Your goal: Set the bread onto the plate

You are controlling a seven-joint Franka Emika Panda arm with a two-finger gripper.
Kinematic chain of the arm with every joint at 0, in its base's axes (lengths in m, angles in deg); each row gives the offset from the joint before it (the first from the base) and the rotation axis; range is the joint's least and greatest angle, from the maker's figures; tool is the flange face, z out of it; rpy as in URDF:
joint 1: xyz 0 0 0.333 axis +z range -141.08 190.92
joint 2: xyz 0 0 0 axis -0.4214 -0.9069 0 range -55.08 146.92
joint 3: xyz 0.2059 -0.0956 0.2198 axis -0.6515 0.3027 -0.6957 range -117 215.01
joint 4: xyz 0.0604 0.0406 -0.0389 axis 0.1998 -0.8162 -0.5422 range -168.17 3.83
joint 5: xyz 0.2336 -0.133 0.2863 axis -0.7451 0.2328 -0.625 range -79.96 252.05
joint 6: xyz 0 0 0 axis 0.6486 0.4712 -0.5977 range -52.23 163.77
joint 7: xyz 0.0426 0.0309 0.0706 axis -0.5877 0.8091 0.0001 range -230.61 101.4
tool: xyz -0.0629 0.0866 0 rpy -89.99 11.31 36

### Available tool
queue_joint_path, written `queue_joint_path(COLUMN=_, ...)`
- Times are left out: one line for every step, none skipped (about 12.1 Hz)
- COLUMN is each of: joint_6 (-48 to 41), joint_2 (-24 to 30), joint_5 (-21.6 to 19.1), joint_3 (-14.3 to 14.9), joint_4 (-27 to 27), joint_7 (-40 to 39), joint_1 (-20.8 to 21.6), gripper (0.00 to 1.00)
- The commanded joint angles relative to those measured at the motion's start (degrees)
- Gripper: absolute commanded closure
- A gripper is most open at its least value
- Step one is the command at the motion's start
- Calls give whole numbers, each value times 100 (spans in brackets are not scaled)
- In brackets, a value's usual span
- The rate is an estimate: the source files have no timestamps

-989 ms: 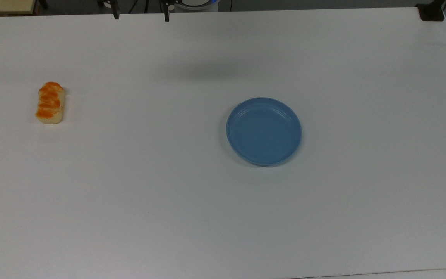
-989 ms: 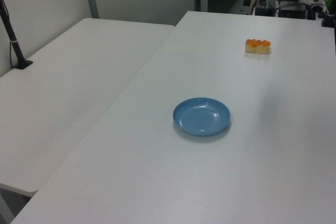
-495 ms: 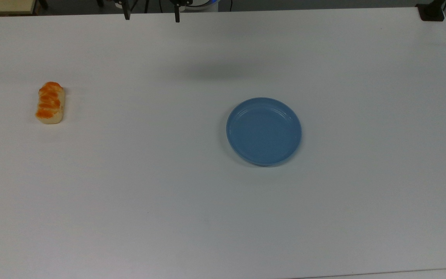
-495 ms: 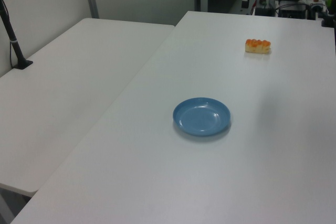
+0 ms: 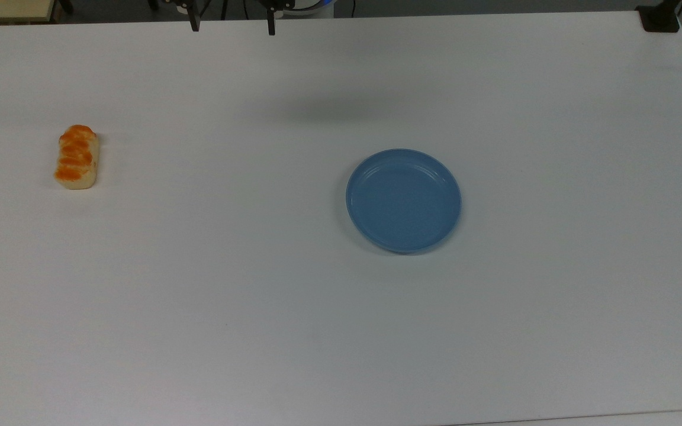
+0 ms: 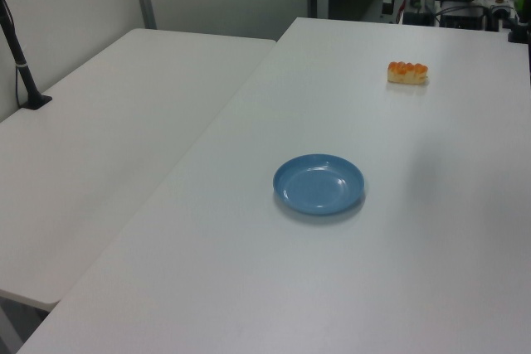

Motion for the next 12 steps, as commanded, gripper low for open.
queue_joint_path(joint_6=-53, joint_2=107, joint_5=43, joint_3=77, joint_4=-141, joint_7=-411, joint_1=88, gripper=0)
queue_joint_path(joint_6=-88, joint_2=90, joint_5=113, joint_3=77, joint_4=-132, joint_7=-779, joint_1=79, gripper=0)
queue_joint_path(joint_6=-376, joint_2=89, joint_5=227, joint_3=77, joint_4=-89, joint_7=-887, joint_1=70, gripper=0)
queue_joint_path(joint_6=-648, joint_2=107, joint_5=297, joint_3=77, joint_4=-88, joint_7=-1019, joint_1=52, gripper=0)
queue_joint_path(joint_6=-808, joint_2=107, joint_5=316, joint_3=77, joint_4=-88, joint_7=-1351, joint_1=52, gripper=0)
queue_joint_path(joint_6=-948, joint_2=98, joint_5=316, joint_3=77, joint_4=-88, joint_7=-1685, joint_1=35, gripper=0)
queue_joint_path(joint_6=-1063, joint_2=107, joint_5=333, joint_3=86, joint_4=-88, joint_7=-2097, joint_1=-87, gripper=0)
queue_joint_path(joint_6=-1038, joint_2=133, joint_5=333, joint_3=94, joint_4=-105, joint_7=-2232, joint_1=-349, gripper=0)
queue_joint_path(joint_6=-994, joint_2=142, joint_5=333, joint_3=277, joint_4=-227, joint_7=-2250, joint_1=-561, gripper=0)
queue_joint_path(joint_6=-698, joint_2=151, joint_5=333, joint_3=549, joint_4=-429, joint_7=-2346, joint_1=-676, gripper=0)
queue_joint_path(joint_6=-86, joint_2=151, joint_5=229, joint_3=882, joint_4=-718, joint_7=-2573, joint_1=-773, gripper=0)
queue_joint_path(joint_6=555, joint_2=116, joint_5=167, joint_3=1138, joint_4=-1078, joint_7=-2819, joint_1=-800, gripper=0)
